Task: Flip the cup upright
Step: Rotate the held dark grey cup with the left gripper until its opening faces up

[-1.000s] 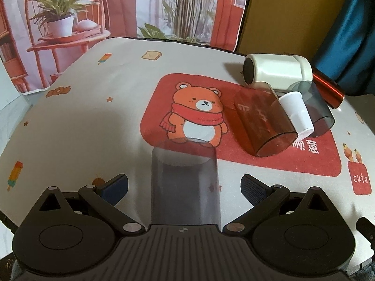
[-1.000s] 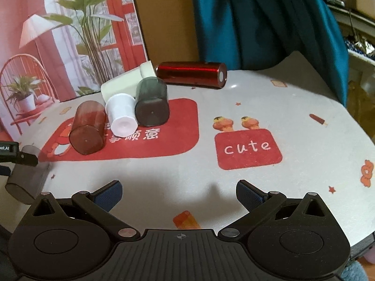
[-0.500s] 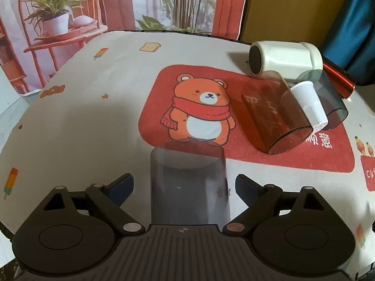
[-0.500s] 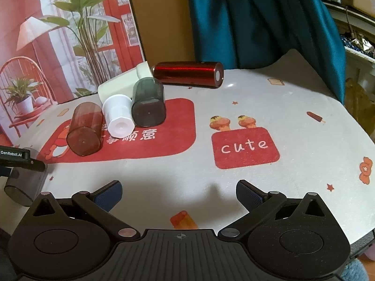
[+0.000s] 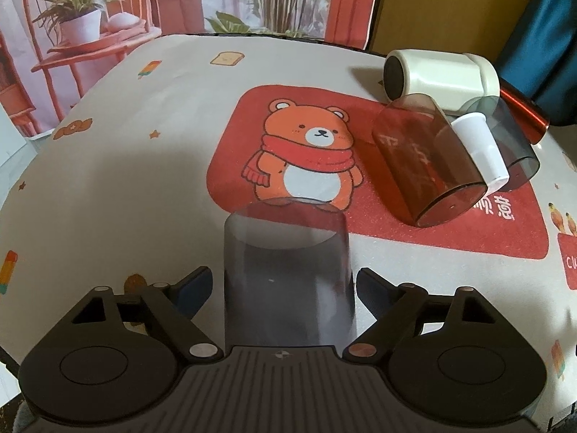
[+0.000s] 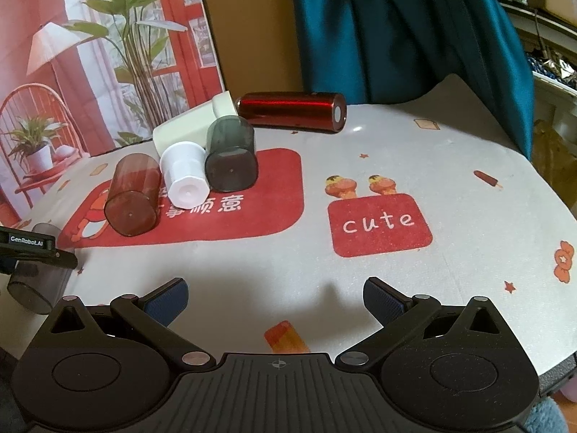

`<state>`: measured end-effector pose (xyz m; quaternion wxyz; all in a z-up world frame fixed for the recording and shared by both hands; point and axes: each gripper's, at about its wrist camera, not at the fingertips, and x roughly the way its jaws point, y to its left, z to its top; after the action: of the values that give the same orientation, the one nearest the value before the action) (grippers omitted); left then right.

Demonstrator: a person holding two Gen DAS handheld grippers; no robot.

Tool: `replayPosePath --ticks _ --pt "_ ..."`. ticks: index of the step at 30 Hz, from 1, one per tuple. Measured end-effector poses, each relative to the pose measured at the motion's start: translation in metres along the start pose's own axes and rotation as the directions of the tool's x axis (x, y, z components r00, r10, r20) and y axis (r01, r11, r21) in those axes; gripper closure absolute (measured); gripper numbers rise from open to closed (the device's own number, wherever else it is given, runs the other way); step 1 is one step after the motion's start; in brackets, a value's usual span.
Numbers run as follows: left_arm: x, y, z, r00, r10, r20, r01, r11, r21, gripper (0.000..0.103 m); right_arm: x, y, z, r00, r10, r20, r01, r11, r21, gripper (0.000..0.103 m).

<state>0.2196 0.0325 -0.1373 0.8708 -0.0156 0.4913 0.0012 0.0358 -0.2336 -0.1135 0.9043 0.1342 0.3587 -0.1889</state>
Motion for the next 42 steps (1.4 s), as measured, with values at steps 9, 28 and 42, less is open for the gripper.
replayPosePath --ticks 9,28,42 --pt "0.010 0.002 0.001 1.000 -0.002 -0.028 0.003 1.000 0.003 0.021 -0.001 0.001 -0.001 1.000 0.002 -0.003 -0.002 1.000 0.002 0.000" --pt "-0.006 0.008 -0.003 0.999 -0.034 -0.001 0.034 0.999 -0.014 0.033 -0.012 0.007 -0.001 1.000 0.005 0.013 -0.005 1.000 -0.003 0.000" --pt "-0.031 0.019 -0.001 0.994 -0.019 0.109 0.021 1.000 -0.012 0.033 -0.026 0.008 -0.004 0.999 0.014 0.036 -0.014 1.000 0.002 0.000"
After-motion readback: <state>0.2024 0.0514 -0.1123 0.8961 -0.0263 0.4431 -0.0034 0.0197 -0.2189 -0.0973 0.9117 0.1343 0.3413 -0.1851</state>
